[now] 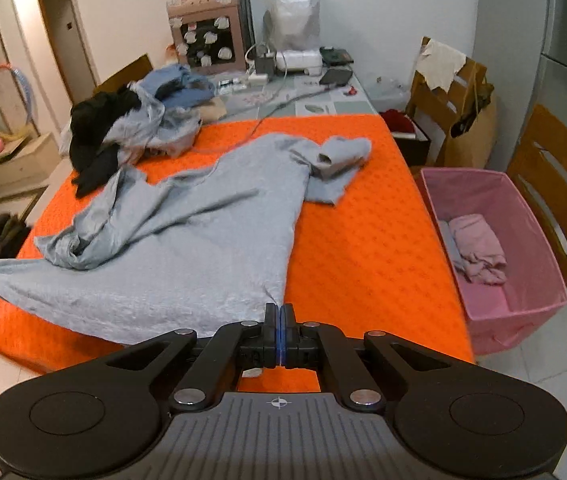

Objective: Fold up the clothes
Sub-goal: 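Grasp the hem of the grey shirt with both grippers and pull it taut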

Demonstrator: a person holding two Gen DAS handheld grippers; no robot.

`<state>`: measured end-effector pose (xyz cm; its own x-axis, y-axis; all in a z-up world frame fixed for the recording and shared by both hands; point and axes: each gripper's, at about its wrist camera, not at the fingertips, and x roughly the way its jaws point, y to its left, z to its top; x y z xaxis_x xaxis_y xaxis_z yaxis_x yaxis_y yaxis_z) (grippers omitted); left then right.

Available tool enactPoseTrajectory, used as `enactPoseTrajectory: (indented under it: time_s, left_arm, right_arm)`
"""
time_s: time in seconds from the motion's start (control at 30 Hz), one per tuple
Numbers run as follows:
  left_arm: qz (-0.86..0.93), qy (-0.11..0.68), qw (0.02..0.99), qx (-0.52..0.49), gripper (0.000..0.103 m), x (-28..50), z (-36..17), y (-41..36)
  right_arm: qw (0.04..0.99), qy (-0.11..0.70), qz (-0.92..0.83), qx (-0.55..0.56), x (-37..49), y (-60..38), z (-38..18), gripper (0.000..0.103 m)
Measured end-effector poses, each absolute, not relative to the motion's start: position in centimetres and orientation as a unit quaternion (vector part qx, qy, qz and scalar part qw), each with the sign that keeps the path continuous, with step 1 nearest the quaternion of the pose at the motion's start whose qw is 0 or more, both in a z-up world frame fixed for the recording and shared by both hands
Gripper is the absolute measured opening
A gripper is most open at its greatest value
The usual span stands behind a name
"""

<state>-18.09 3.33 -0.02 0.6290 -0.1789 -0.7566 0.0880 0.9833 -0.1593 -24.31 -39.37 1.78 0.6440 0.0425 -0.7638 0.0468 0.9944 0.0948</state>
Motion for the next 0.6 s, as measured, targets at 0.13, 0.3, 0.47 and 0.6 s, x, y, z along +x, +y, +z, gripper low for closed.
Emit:
enactPoseTrajectory:
  time_s: [0.13,0.3,0.47,0.6]
  left_arm:
    - [-0.054,0.443,0.893,-0.057,0.003,-23.3,-1.8,1.4]
    - [-0.028,0.468,0.88,-0.074,0.004,-27.4,-4.1,1.0]
    - [-0.007,0.476,0.877,-0.071,0.009,-28.2,-5.7,0.5]
    - [0.004,0.471,0.88,-0.06,0.036,-27.4,-5.0,0.9]
  right_arm:
    - [0.893,0.447,0.017,0.048,-27.4,-41.2,0.0,0.003]
    - [0.875,0.48,0.028,0.048,-29.9,-42.6,-2.6,0.003]
    - [0.862,0.505,0.036,0.039,-30.4,-42.8,-4.9,0.005]
    - [0.863,0.501,0.057,-0.003,-29.3,-42.3,-4.6,0.032]
